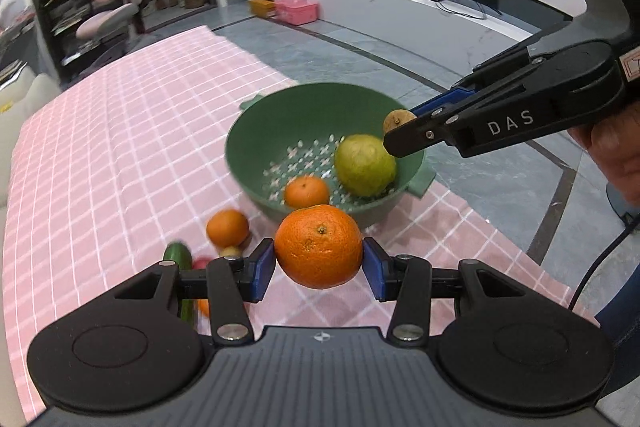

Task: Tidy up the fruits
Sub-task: 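Lower the kiwi and orange into the green colander and open both tools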

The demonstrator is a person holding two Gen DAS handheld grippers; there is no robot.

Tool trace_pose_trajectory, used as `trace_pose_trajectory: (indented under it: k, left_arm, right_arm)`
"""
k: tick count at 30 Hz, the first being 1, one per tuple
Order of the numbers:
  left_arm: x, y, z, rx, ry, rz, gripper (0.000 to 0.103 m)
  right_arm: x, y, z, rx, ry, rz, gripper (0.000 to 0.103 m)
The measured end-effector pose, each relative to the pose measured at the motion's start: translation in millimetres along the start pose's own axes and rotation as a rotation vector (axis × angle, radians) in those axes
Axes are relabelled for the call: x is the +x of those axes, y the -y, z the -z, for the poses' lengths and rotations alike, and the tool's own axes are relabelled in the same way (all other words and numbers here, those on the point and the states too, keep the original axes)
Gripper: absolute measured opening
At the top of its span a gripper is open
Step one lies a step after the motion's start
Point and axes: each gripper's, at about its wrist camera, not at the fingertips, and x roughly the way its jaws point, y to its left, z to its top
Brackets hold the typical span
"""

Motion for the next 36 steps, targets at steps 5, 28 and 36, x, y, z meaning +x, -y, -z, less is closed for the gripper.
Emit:
trace_pose_trajectory:
  k: [5, 28, 36]
  left_arm:
    - [26, -1, -26, 0.081, -0.009, 0.001, 0.053]
    - [156, -11, -86, 0.333, -0.146, -0.007, 0.053]
    - [179, -14, -87, 0.337, -0.188, 0.014, 0.053]
  right_arm:
    - [8, 20, -13, 0.027, -0.002, 0.013, 0.024]
    - [107, 78, -49, 0.096, -0.093, 0.033, 0.024]
    - [136, 88, -53, 0.094, -0.126, 0.015, 0.024]
